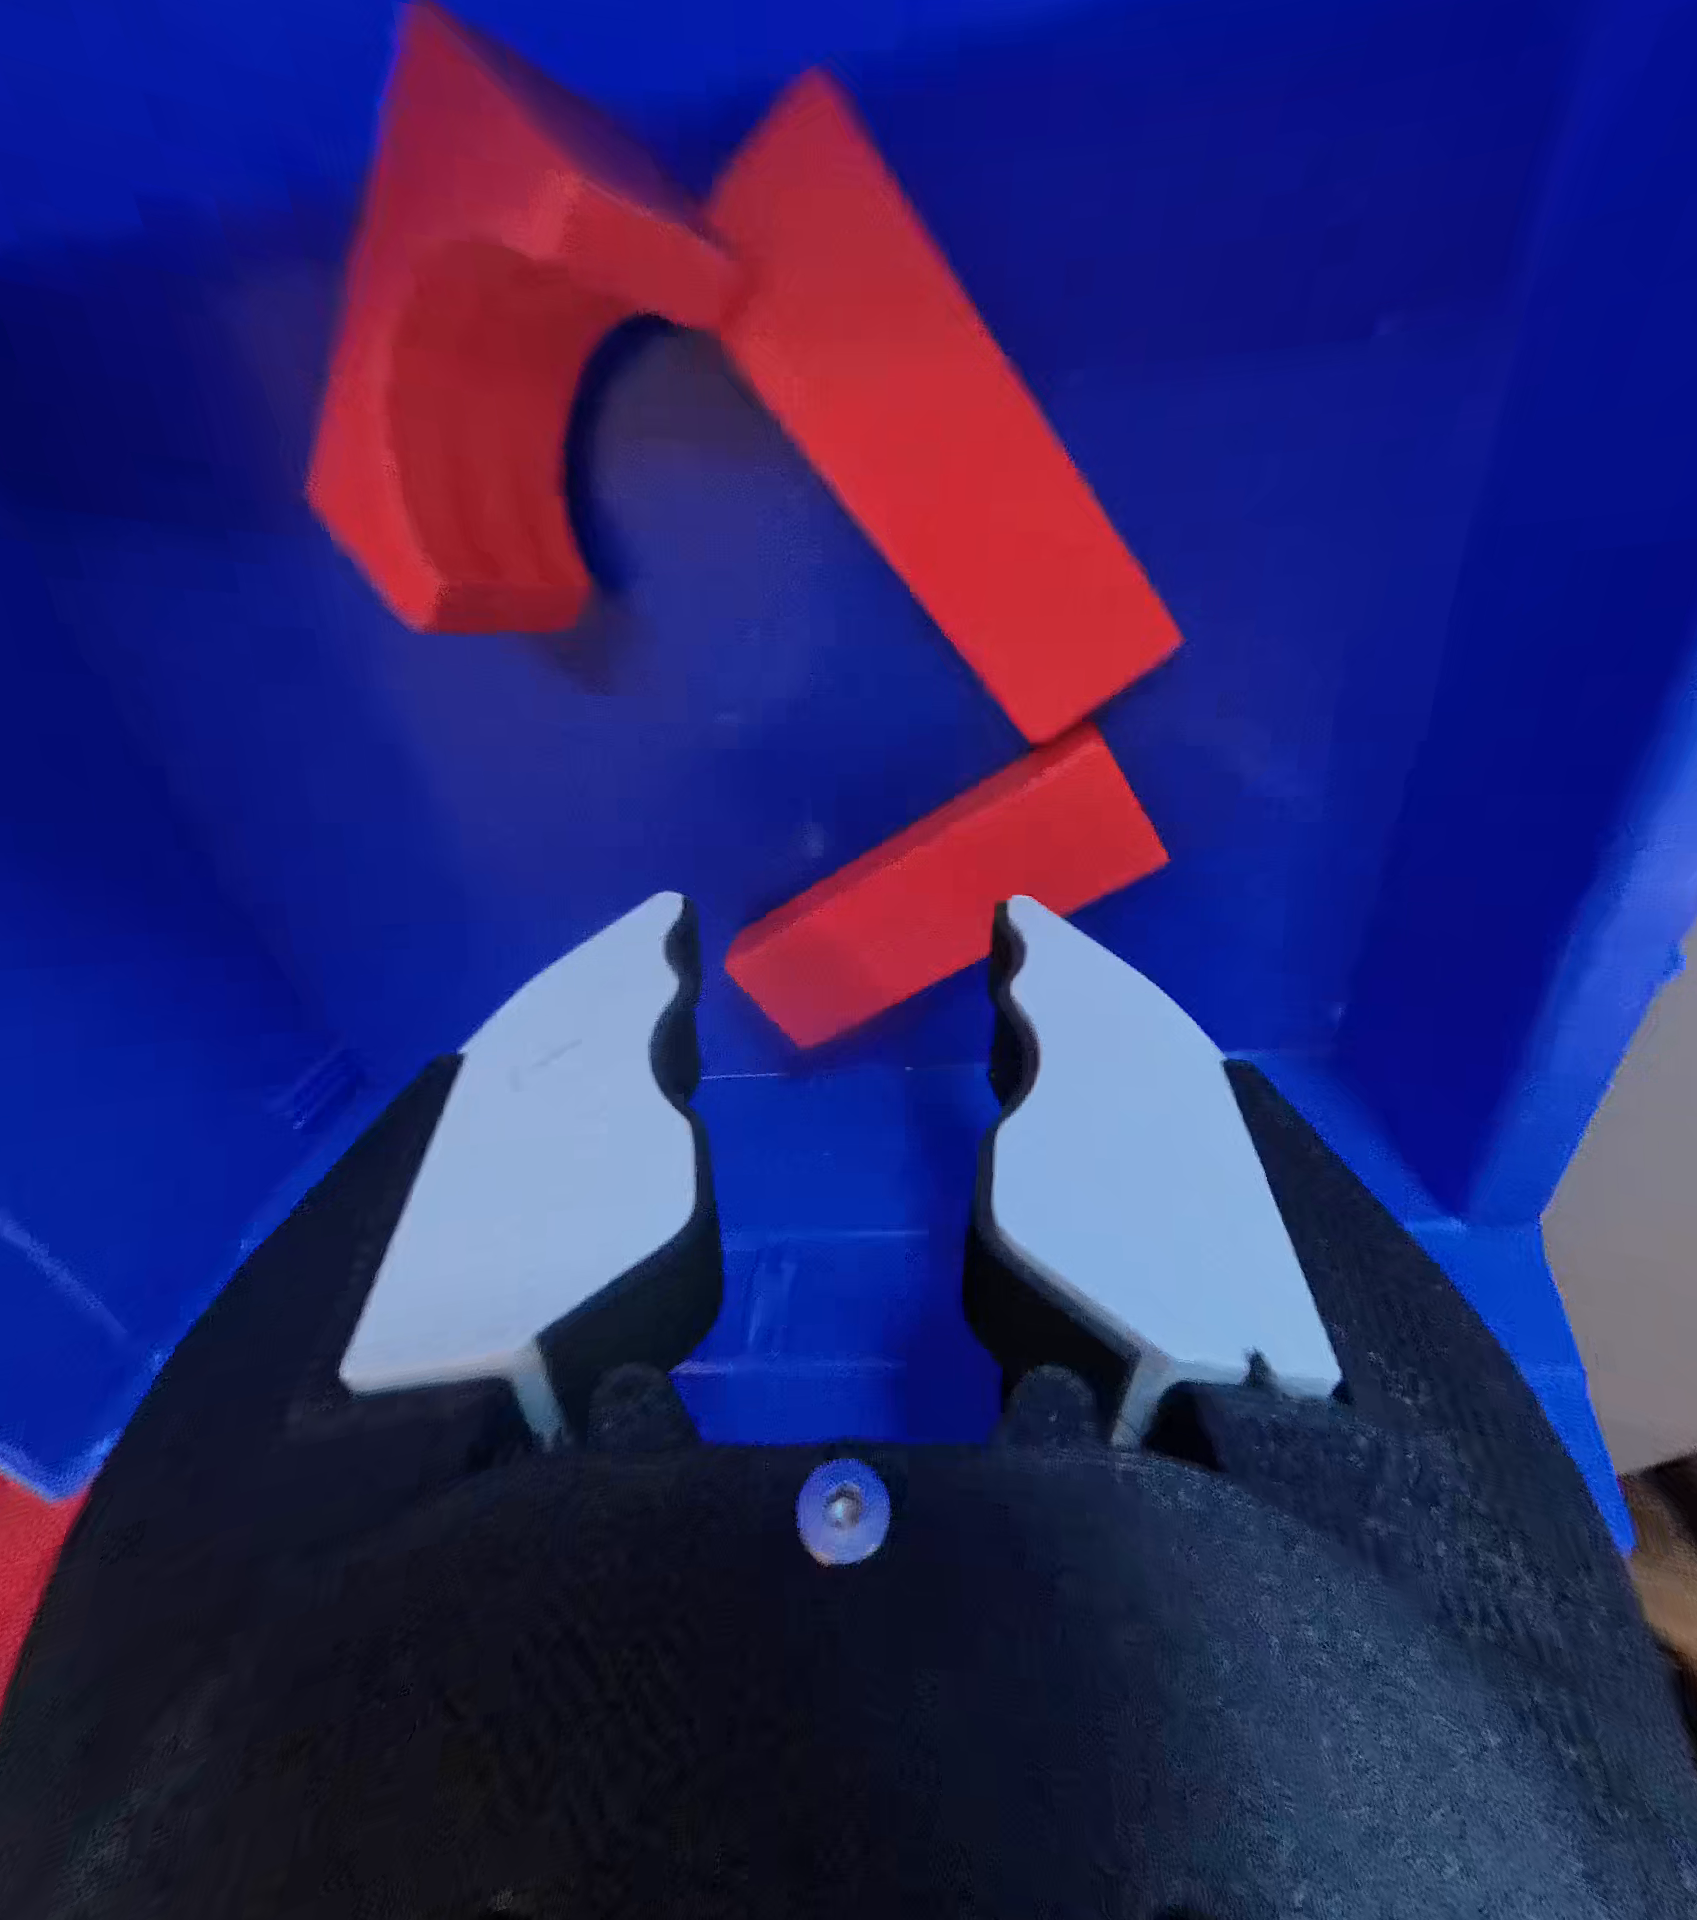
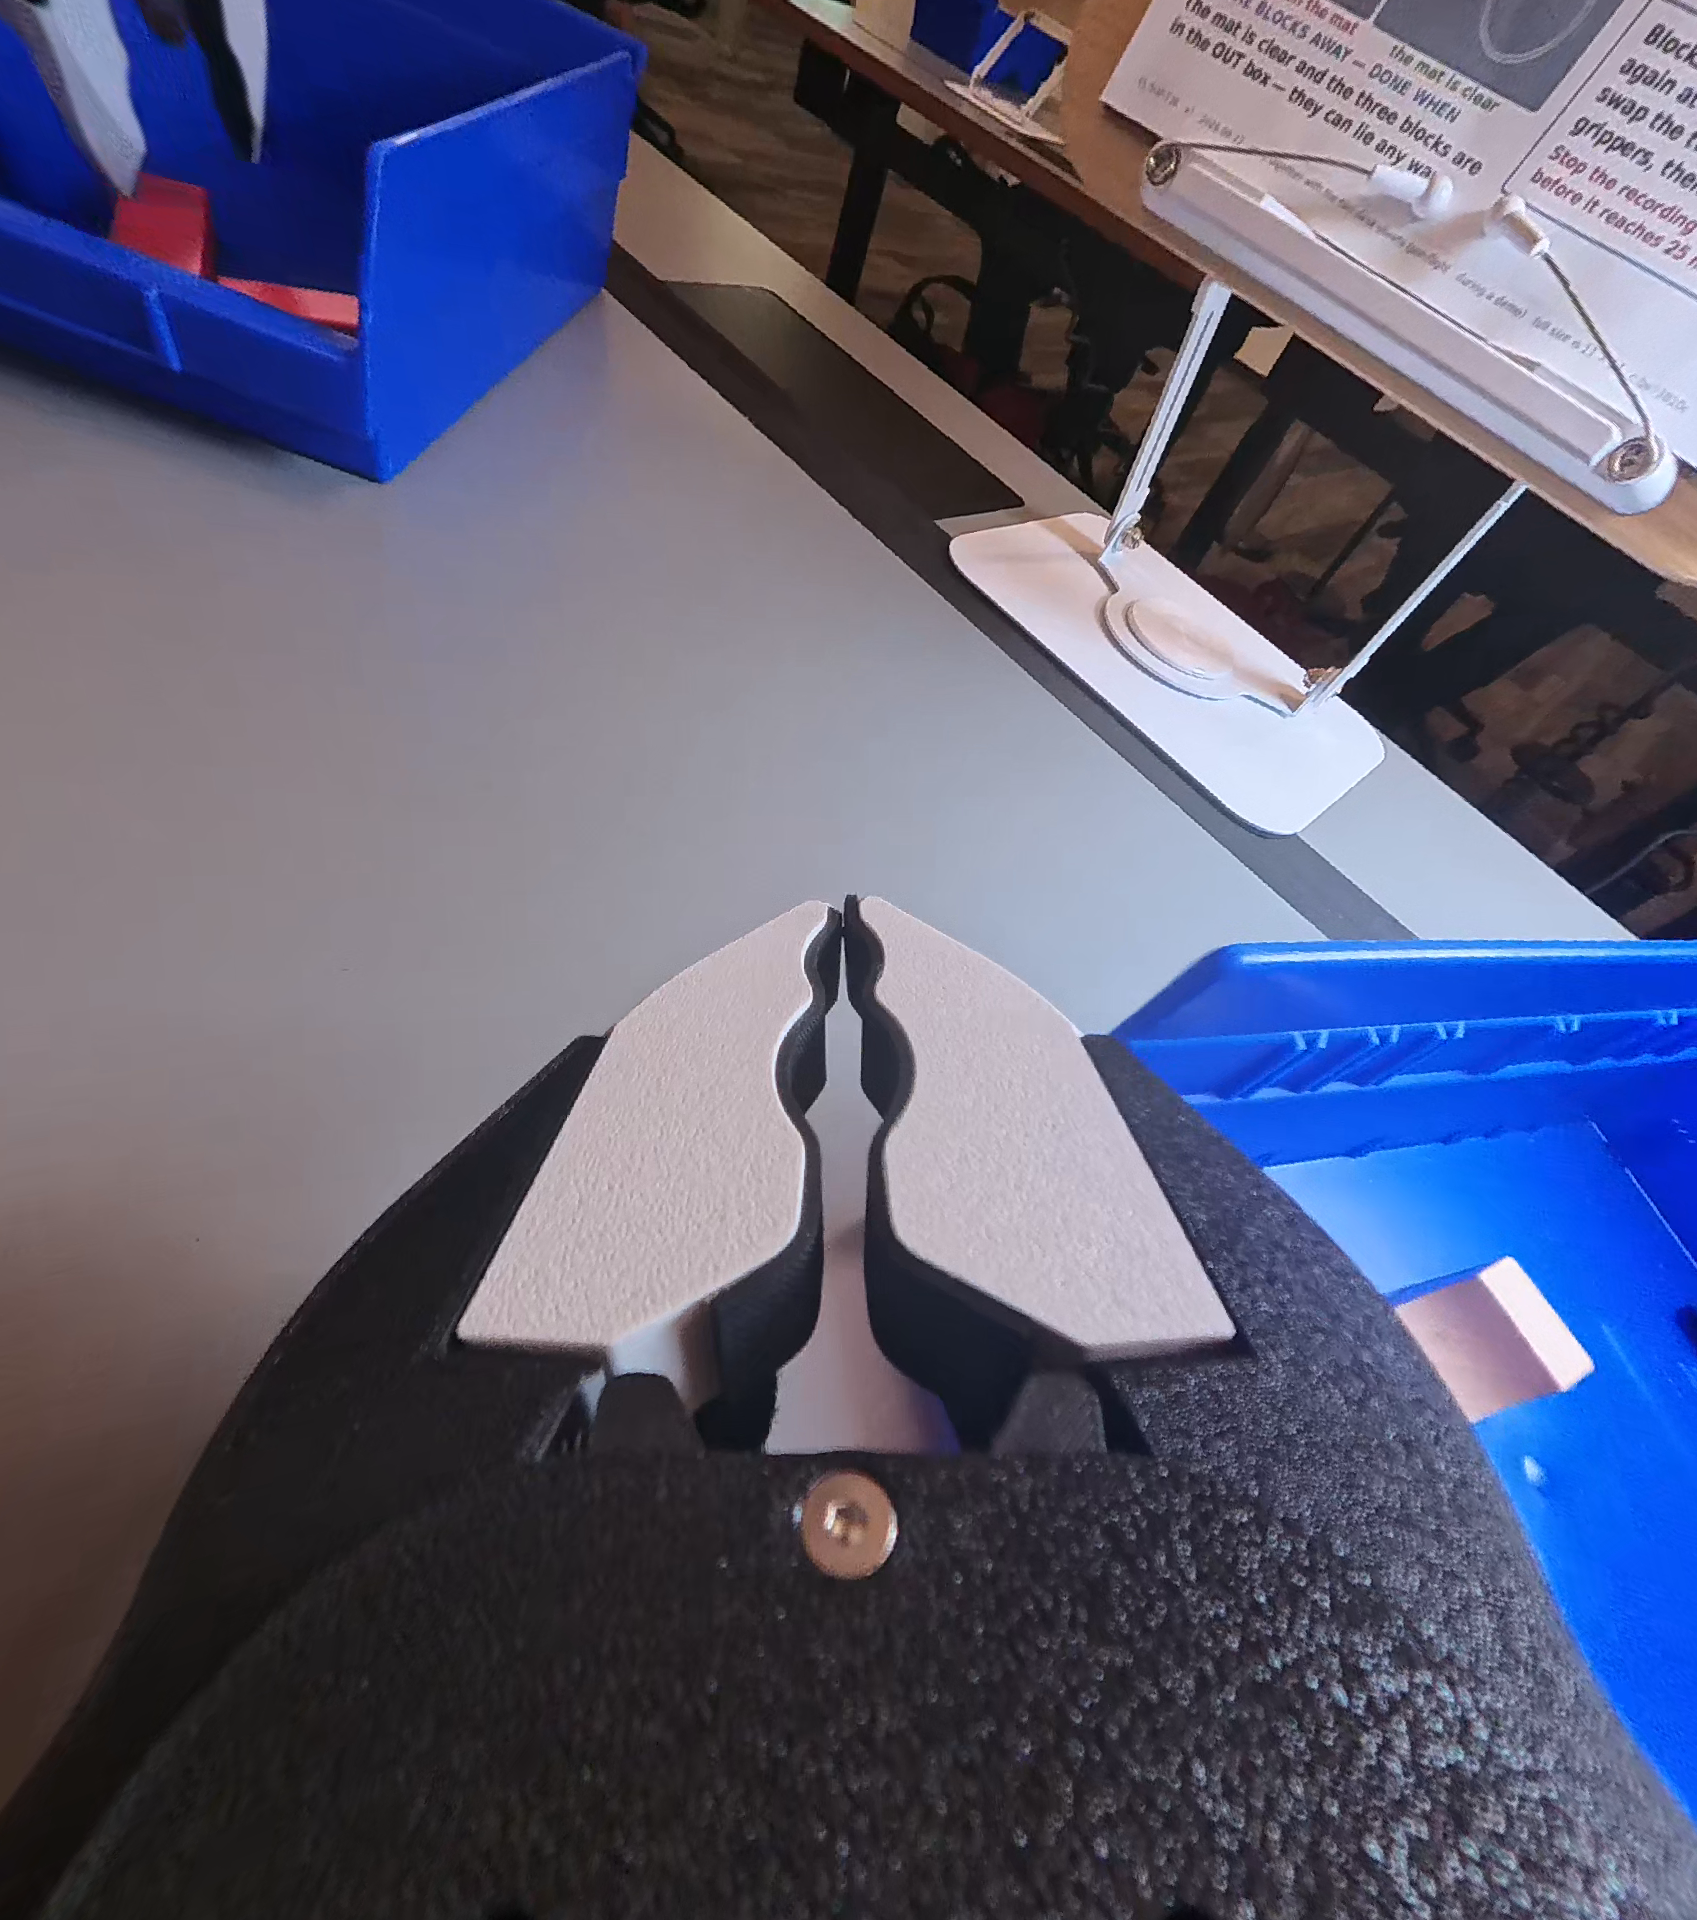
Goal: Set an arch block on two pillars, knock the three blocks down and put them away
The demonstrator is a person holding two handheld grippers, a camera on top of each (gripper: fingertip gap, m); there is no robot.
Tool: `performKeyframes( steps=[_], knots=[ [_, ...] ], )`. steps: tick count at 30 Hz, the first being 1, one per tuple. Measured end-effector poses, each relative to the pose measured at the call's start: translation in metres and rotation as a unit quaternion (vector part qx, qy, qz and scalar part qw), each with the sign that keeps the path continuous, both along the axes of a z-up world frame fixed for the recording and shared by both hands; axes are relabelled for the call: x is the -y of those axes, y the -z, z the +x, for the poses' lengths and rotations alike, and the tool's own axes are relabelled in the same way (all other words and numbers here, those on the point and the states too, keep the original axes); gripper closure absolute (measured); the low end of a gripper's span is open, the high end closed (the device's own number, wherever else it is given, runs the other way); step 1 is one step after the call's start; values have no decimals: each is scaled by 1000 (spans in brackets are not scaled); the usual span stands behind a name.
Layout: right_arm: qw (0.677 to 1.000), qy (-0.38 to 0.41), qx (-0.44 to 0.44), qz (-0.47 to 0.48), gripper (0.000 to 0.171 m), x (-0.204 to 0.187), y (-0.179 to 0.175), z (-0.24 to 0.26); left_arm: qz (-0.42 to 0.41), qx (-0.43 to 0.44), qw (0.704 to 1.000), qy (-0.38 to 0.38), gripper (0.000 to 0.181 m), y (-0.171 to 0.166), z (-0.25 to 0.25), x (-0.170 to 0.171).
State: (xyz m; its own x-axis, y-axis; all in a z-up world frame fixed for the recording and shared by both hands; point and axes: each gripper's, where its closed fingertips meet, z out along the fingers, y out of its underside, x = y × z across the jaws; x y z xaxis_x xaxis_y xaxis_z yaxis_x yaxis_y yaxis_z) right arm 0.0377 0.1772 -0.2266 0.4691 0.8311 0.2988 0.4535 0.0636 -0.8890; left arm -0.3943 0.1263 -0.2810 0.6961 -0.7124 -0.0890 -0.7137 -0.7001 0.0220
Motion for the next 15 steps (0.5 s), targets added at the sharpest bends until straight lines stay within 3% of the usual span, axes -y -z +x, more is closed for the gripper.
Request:
performKeyframes(
  steps=[5, 8, 12, 15],
  knots=[
    [1000, -4, 13, -6, 171, 1, 7, -2, -66, -31, 992, 104, 114, 24, 17, 33],
    [1000, -5, 16, -4, 171, 2, 8, -2, -92, -67, 984, 135, 139, 32, 18, 41],
    [1000, -6, 13, -5, 171, 3, 7, -2, -51, -75, 985, 149, 147, 22, 23, 34],
    [1000, -10, 9, -12, 170, 4, 8, -4, 29, -26, 987, 158, 148, -7, 46, 25]
  ],
)
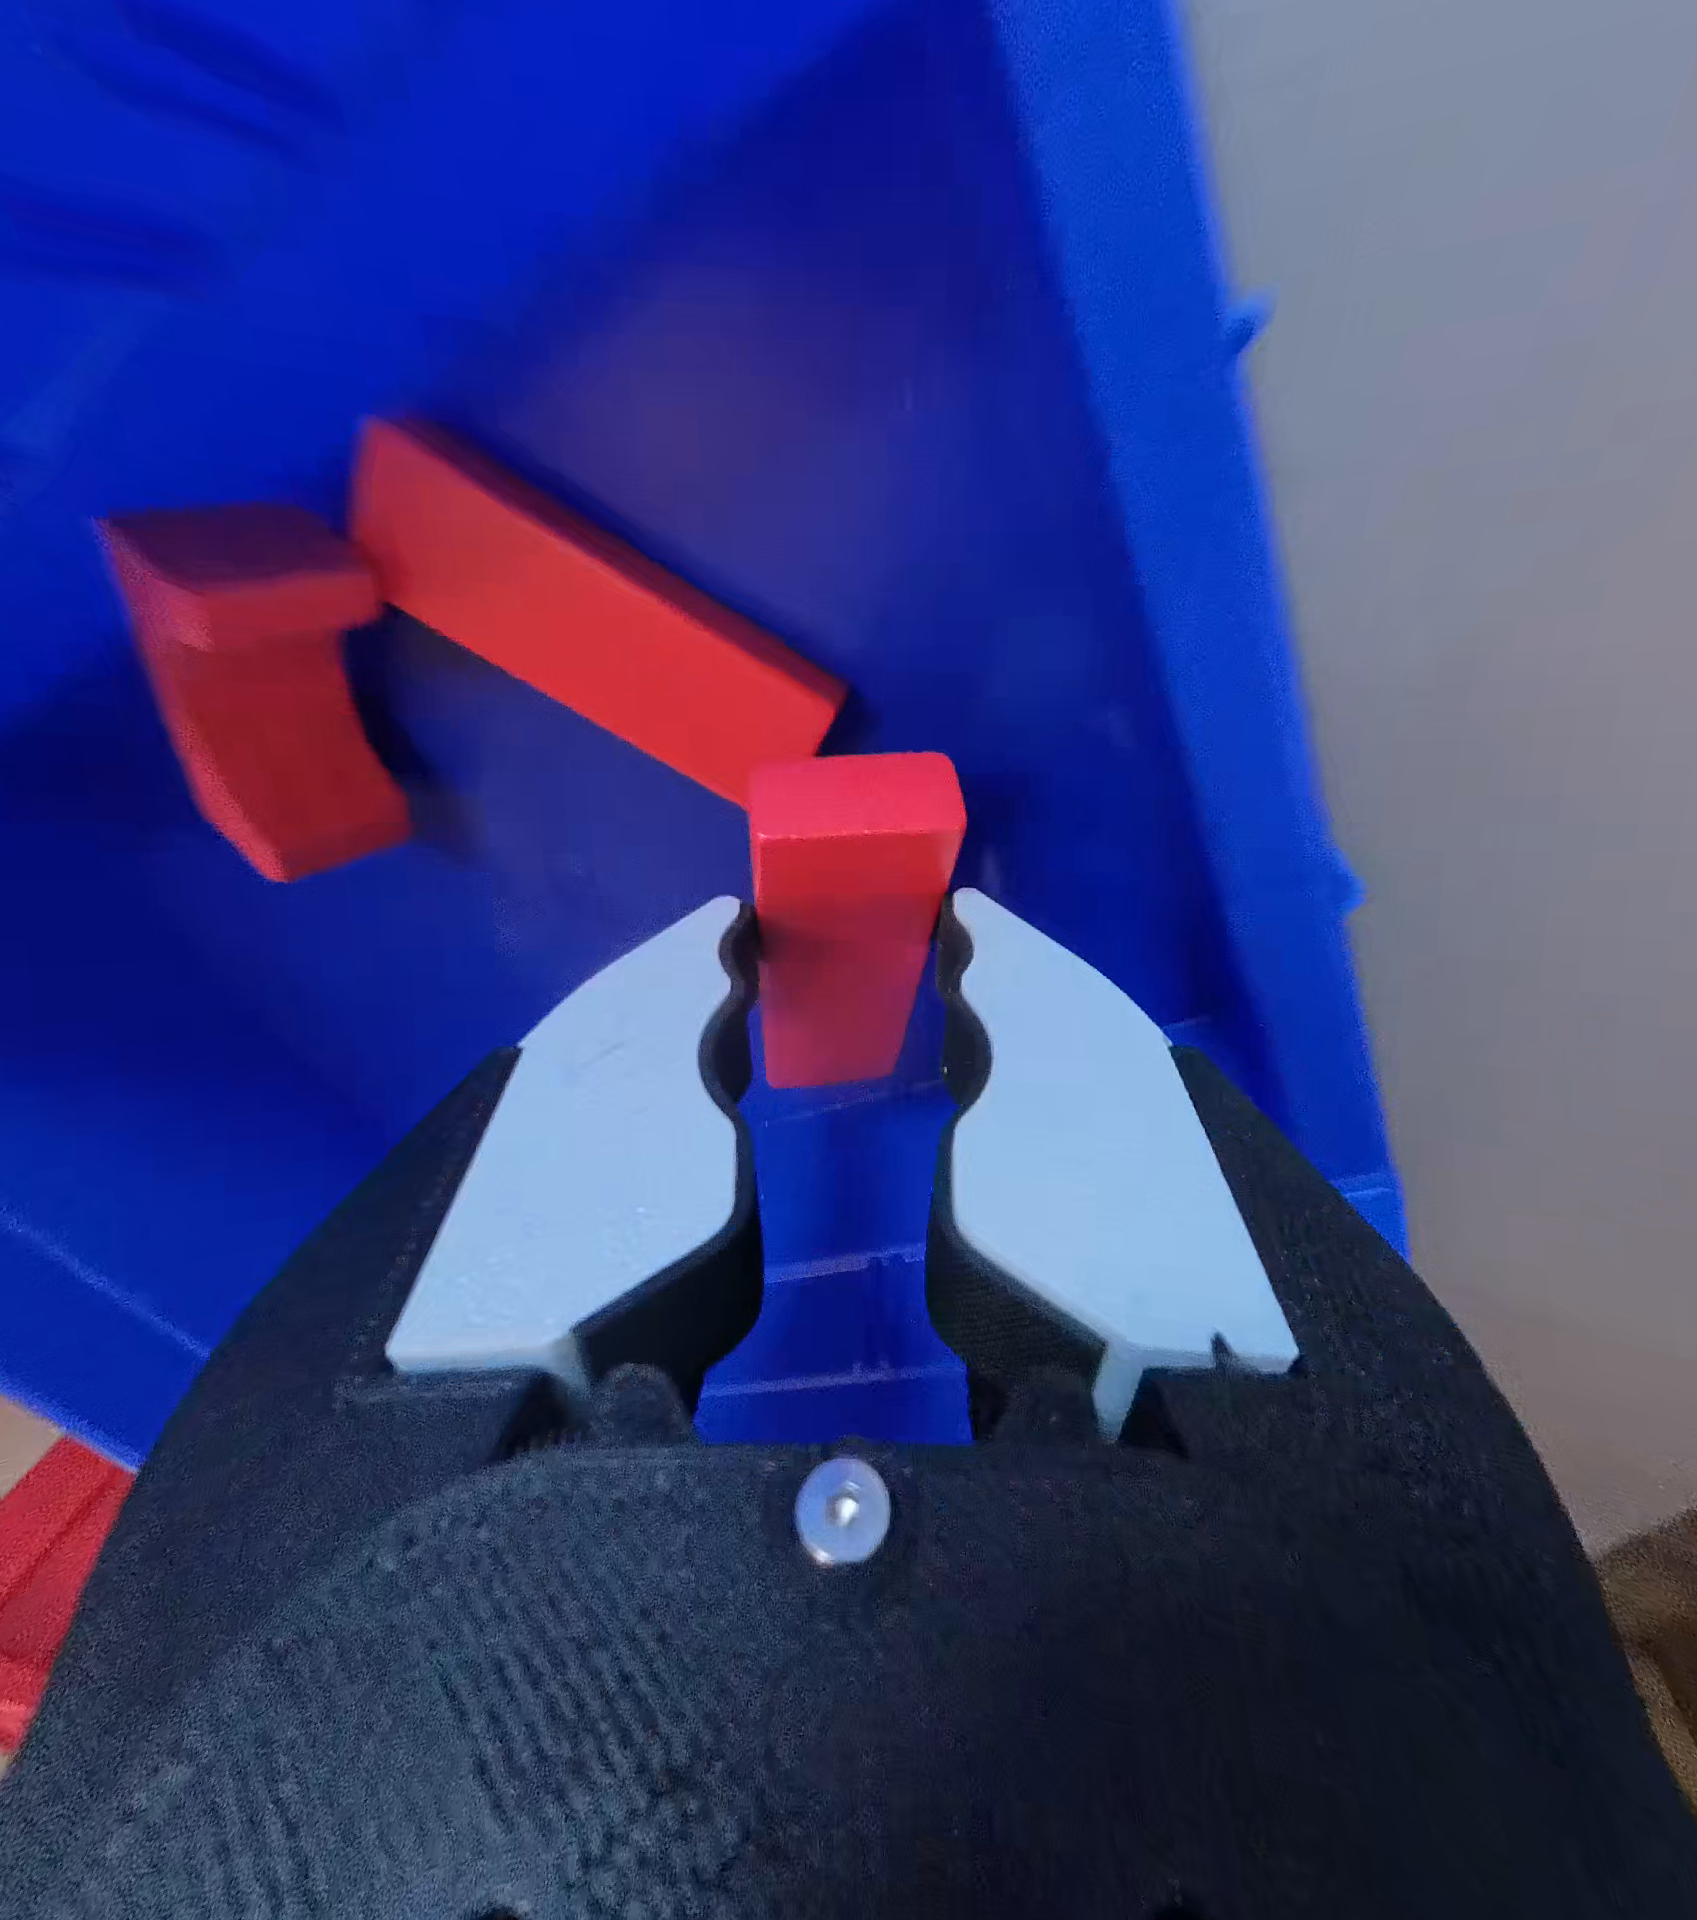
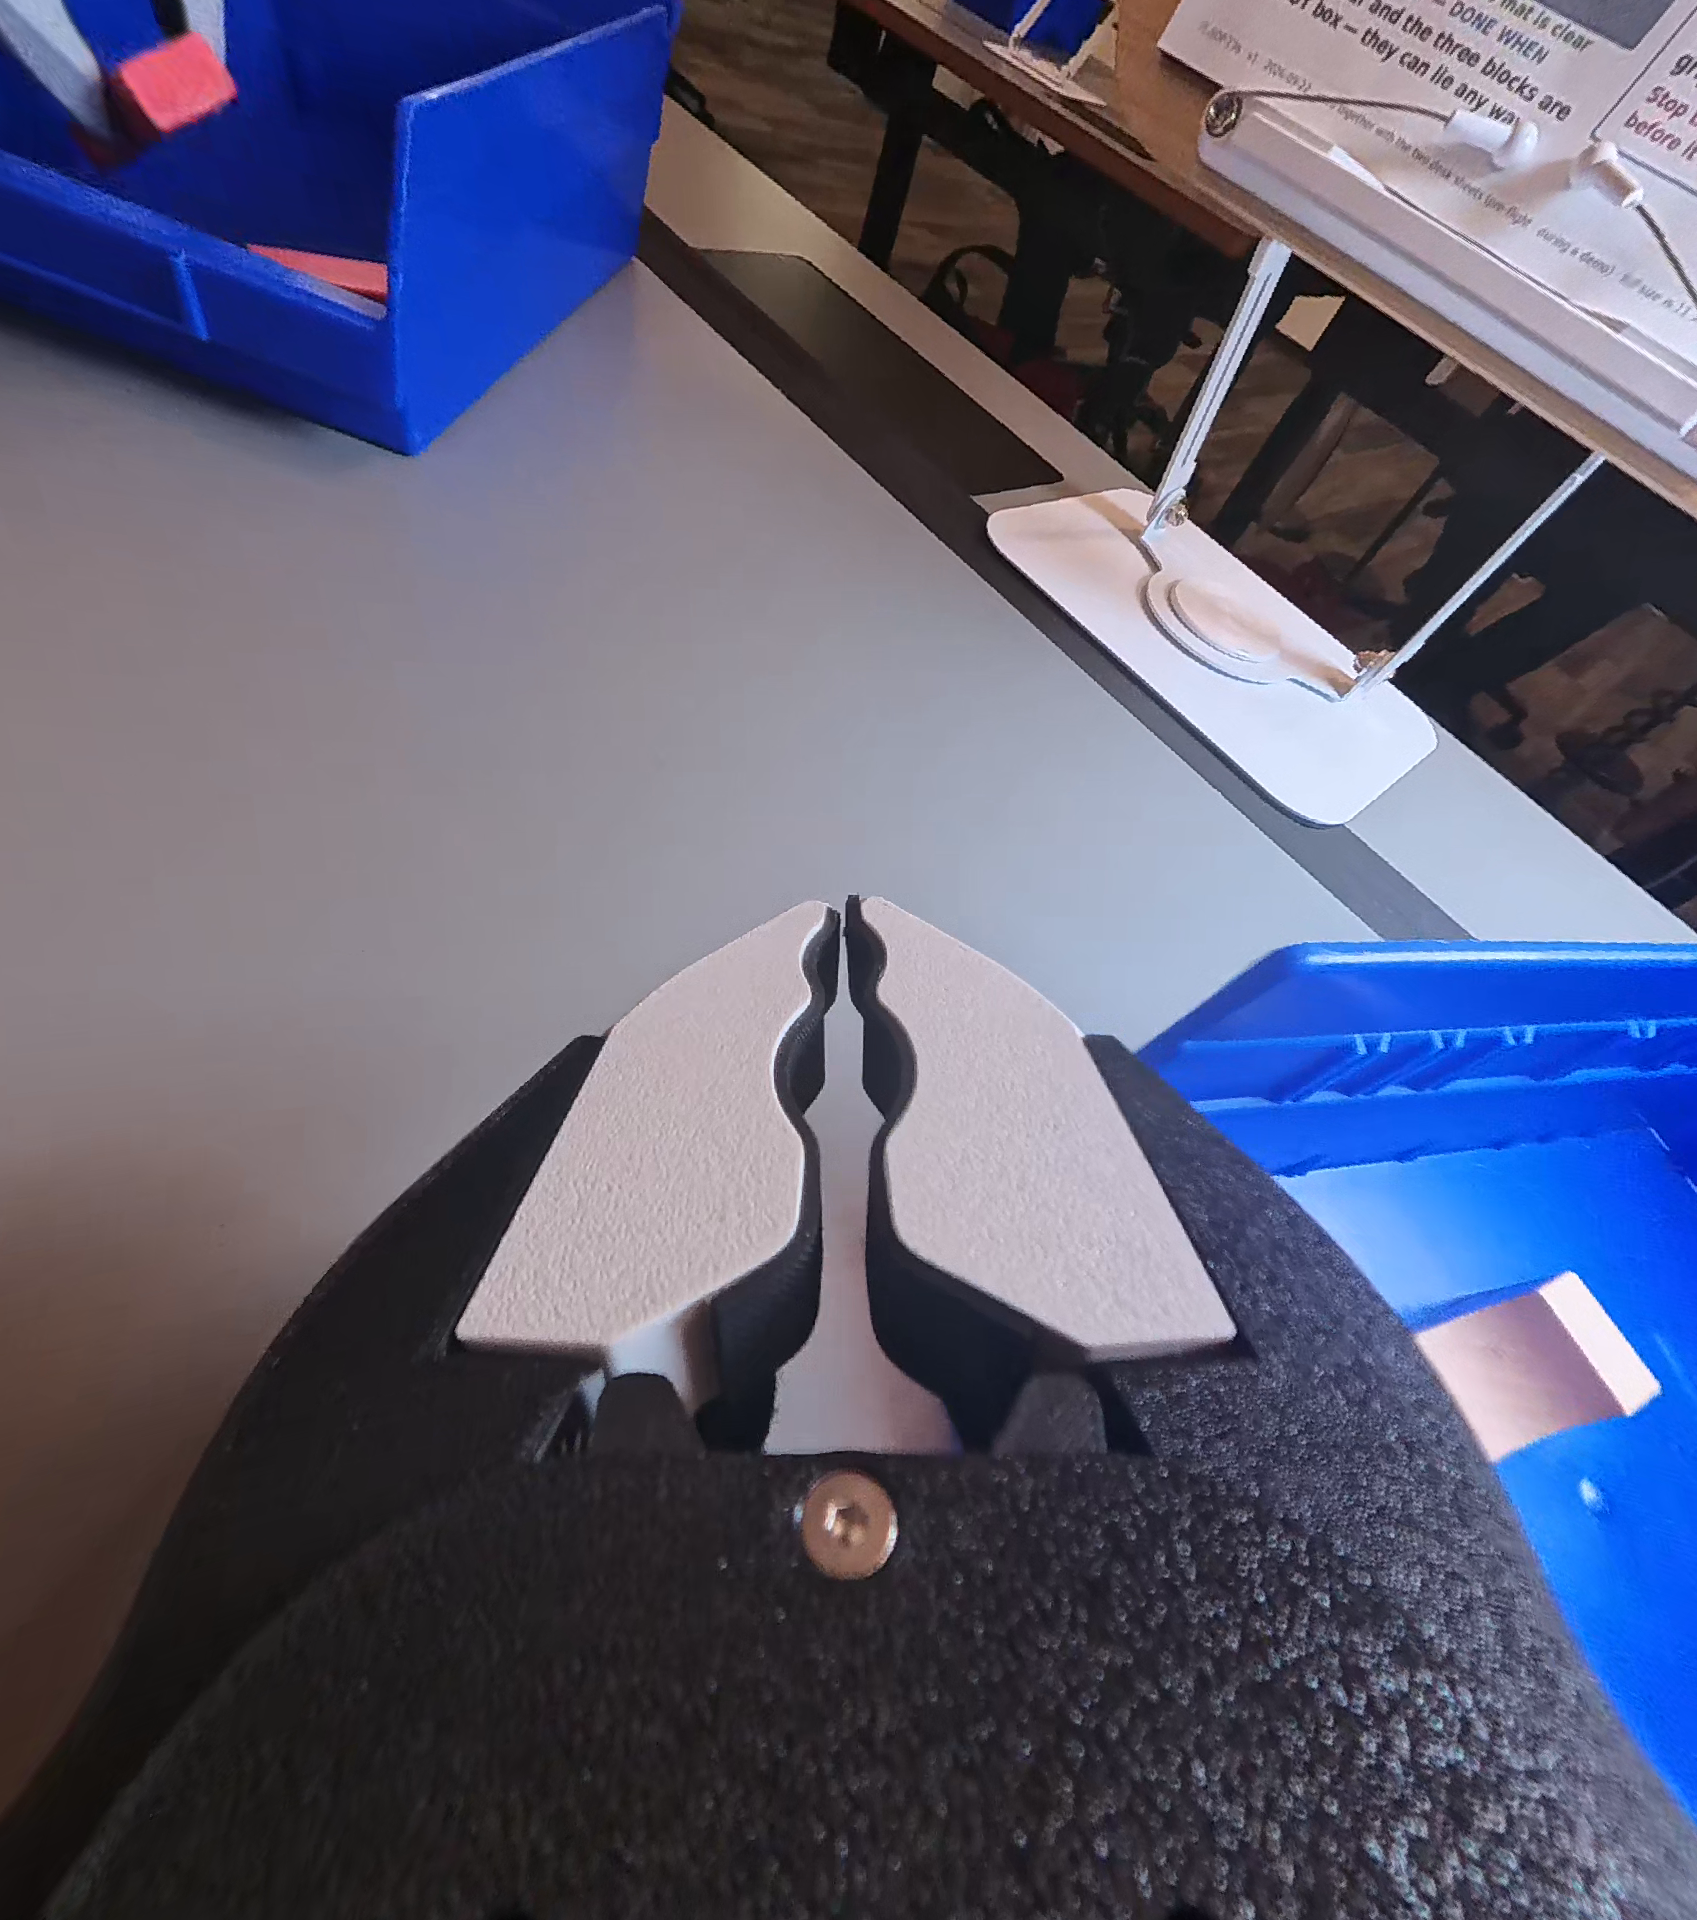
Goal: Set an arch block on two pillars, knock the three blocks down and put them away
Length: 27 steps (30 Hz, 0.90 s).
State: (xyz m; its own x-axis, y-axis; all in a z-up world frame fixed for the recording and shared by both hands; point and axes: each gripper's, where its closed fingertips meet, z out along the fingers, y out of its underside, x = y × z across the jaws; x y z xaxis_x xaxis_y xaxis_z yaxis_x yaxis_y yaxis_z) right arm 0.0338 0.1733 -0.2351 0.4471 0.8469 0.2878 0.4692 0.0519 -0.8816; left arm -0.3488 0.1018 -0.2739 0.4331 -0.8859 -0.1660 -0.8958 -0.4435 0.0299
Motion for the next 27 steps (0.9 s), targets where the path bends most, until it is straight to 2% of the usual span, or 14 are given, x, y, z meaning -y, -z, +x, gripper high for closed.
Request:
performKeyframes(
  steps=[2, 4, 6, 8, 11, 14, 16, 19, 23, 27],
  knots=[
    [1000, -11, -10, -11, 168, 5, 0, -5, 60, 60, 996, 13, 148, -29, 24, -6],
    [998, -44, -32, -28, 160, 18, -5, -16, 127, 151, 980, 33, 148, -63, 62, -9],
    [994, -85, -64, -37, 148, 36, -19, -31, 179, 281, 941, 60, 148, -96, 119, -2],
    [988, -126, -88, -30, 139, 56, -39, -47, 212, 396, 889, 95, 148, -119, 177, 14],
    [974, -195, -111, -33, 128, 84, -72, -69, 239, 497, 828, 96, 147, -125, 245, 25],
    [961, -255, -91, -62, 113, 101, -92, -84, 220, 573, 786, 77, 148, -119, 295, 25],
    [954, -286, -57, -66, 111, 105, -94, -88, 202, 596, 775, 66, 148, -114, 315, 22],
    [941, -326, -8, -93, 121, 109, -76, -79, 173, 600, 777, 82, 148, -99, 328, 23],
    [920, -357, -19, -163, 132, 115, -48, -67, 122, 607, 778, 103, 148, -77, 332, 36],
    [911, -365, -11, -191, 135, 116, -31, -67, 93, 596, 791, 98, 148, -57, 332, 40]
  ],
)
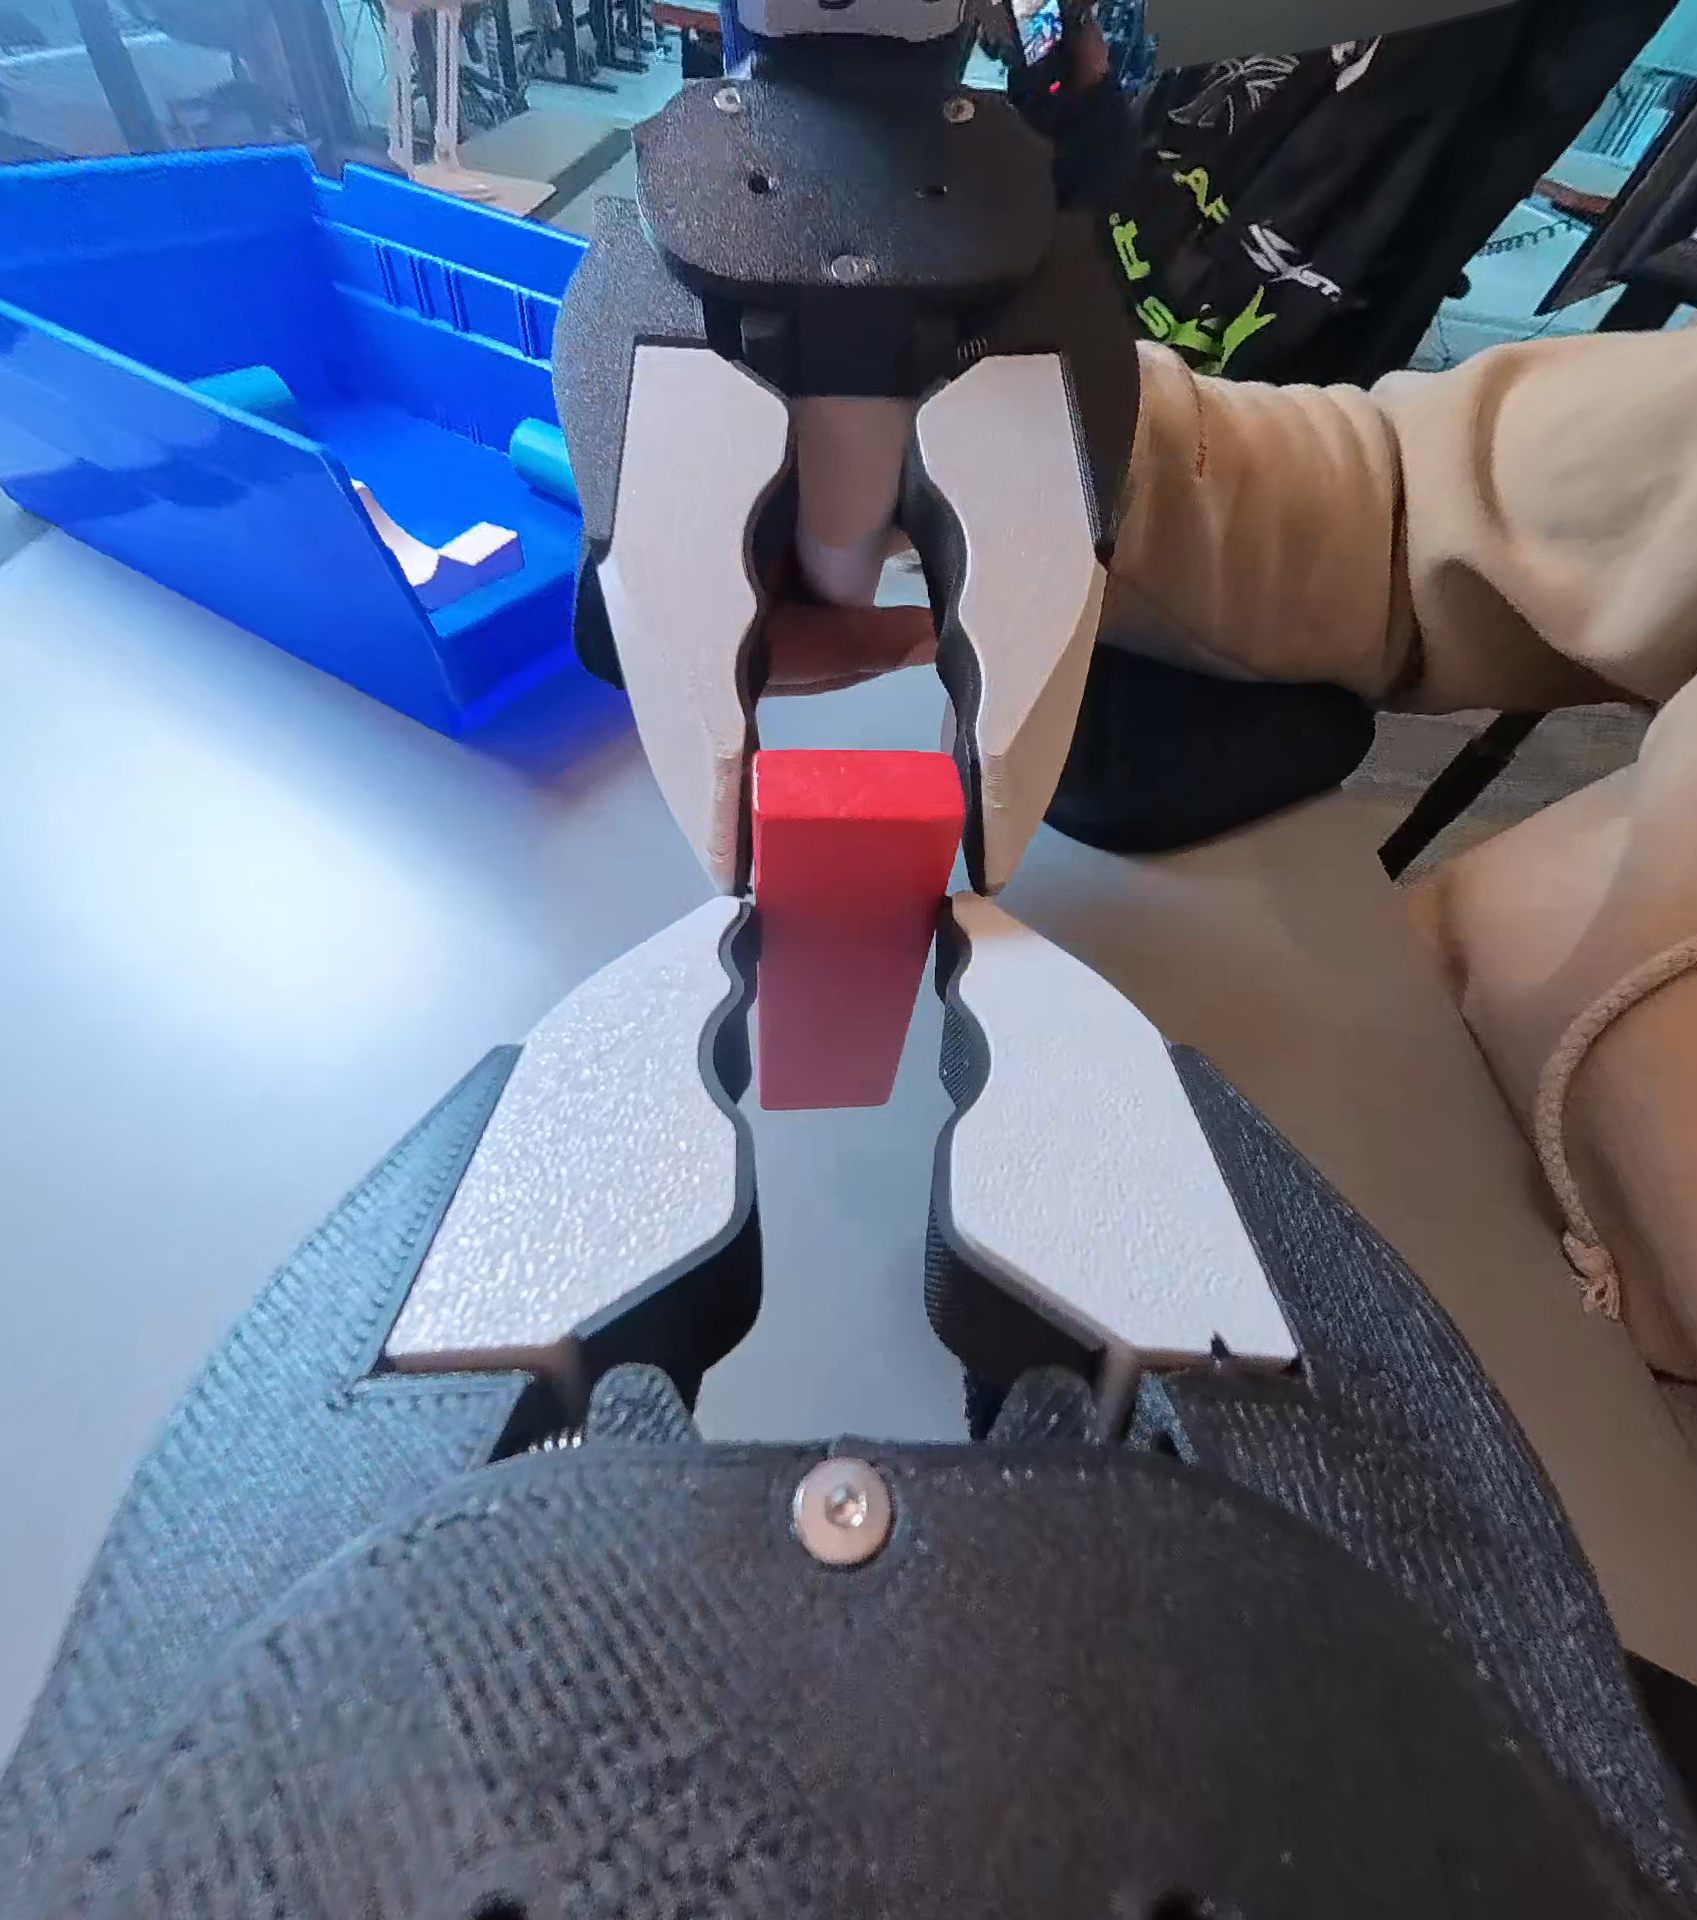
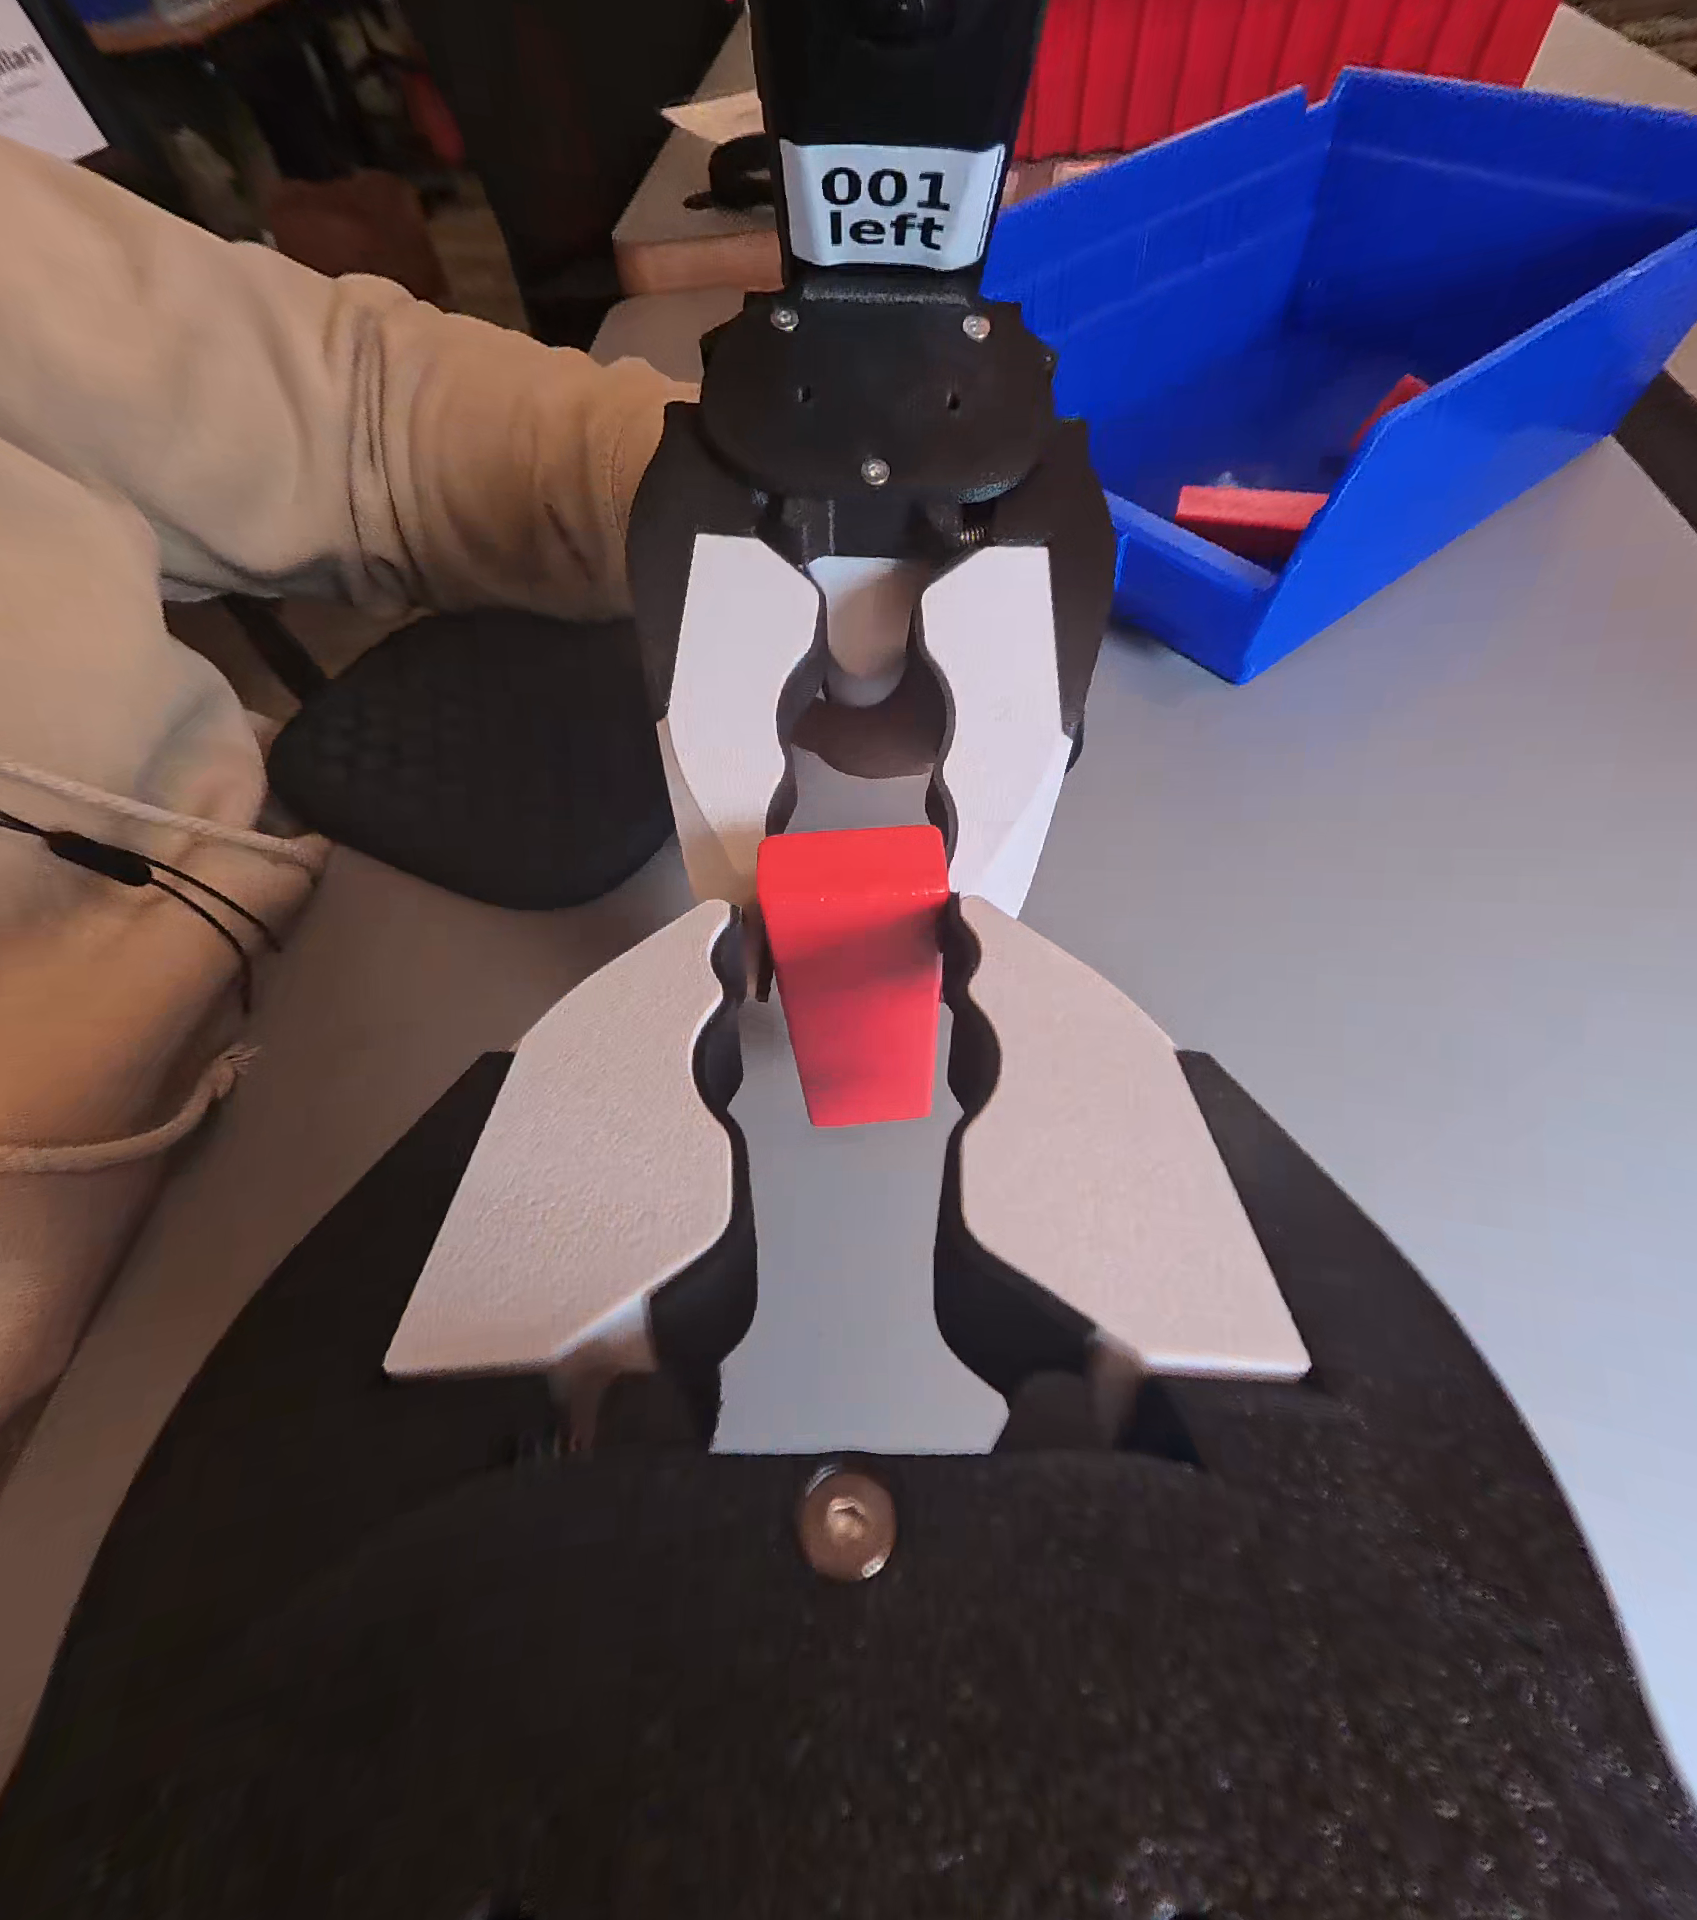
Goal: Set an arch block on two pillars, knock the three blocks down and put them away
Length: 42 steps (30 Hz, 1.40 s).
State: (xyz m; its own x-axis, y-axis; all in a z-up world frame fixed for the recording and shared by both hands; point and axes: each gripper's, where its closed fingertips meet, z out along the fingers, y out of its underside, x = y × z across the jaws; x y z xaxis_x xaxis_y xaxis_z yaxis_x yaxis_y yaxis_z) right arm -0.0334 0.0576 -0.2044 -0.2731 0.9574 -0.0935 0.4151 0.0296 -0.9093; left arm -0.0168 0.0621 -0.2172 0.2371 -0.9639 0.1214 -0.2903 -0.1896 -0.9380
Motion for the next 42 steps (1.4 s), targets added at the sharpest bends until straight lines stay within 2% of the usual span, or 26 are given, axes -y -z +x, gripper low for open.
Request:
performKeyframes(
  steps=[11, 16, 22, 42],
  knots=[
    [999, 18, -19, -22, 139, -13, 0, 1, -11, 48, 999, -10, 147, 4, -6, -9],
    [998, 57, -5, 21, 138, -44, 3, 21, -5, 28, 998, -54, 140, 22, -17, -29],
    [994, 101, 6, 38, 138, -79, 25, 36, -29, 46, 997, -59, 151, 27, -19, -33],
    [996, 91, 6, 7, 138, -84, 36, 40, -47, 55, 996, -56, 152, 32, -18, -34]
  ],
)
